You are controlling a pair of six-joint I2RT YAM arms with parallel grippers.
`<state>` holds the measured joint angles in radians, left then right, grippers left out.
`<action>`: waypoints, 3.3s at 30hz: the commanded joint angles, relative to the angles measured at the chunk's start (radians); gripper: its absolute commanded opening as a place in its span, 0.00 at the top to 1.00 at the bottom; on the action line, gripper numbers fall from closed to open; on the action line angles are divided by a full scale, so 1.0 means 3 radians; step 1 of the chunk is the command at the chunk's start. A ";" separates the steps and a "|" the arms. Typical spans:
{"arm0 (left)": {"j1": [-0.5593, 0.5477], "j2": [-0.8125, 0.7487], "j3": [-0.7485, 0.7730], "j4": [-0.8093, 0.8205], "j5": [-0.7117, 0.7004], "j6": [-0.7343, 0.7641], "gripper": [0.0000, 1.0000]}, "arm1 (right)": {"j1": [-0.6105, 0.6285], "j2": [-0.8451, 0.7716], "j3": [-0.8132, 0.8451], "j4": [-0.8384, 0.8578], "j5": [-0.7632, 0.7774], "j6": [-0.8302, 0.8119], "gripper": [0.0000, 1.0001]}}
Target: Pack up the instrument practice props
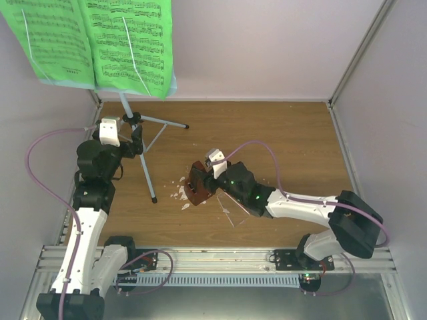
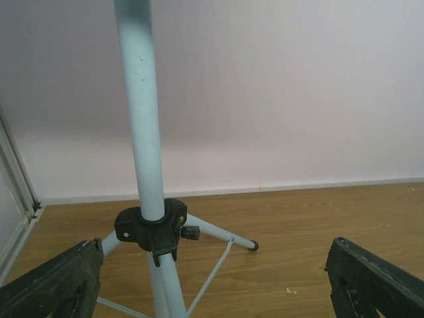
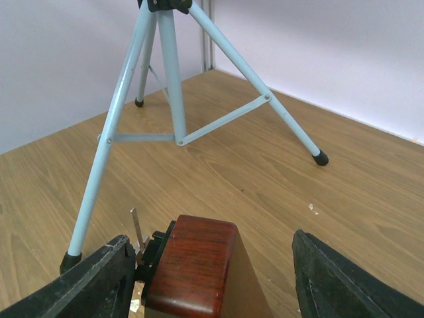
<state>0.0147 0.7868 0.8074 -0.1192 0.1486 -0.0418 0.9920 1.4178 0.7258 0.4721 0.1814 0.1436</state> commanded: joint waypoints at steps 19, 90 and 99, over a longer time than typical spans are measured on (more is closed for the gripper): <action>-0.0112 0.0007 -0.0006 0.0101 -0.0047 0.0019 0.06 | 0.0019 -0.0077 -0.0080 0.0005 -0.0343 -0.0330 0.53; -0.0192 0.0026 -0.0001 0.0078 -0.0089 0.0033 0.05 | 0.0027 0.0290 0.0429 -0.0486 0.0111 -0.0002 0.52; -0.0202 0.0026 0.0001 0.0079 -0.0087 0.0032 0.05 | -0.0005 -0.0126 0.0089 -0.0442 -0.0730 -0.0422 0.56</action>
<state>-0.0391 0.7944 0.8074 -0.1246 0.1322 -0.0406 0.9955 1.4487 0.7837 0.3077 0.1024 0.0849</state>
